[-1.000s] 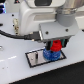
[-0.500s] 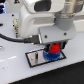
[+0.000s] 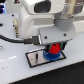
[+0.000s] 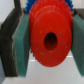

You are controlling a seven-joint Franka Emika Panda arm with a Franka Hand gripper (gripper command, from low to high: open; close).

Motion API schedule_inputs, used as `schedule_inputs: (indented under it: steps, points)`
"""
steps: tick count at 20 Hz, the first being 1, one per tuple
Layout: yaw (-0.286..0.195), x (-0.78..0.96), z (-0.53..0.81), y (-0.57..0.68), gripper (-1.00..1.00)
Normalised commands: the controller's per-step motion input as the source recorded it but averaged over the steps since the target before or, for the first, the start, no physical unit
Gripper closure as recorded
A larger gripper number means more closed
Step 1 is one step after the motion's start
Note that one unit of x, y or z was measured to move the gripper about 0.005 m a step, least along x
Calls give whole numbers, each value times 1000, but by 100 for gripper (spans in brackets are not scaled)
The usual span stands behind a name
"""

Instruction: Insert the blue gear onto the right peg, followed by the red gear

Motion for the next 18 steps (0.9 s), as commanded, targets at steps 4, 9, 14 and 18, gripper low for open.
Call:
schedule_inputs:
  steps: [4, 9, 14, 18]
  points:
    - [0, 34, 5, 39, 100]
    - [0, -267, 85, -46, 100]
    - [0, -59, 37, -103, 100]
    - [0, 107, -19, -28, 100]
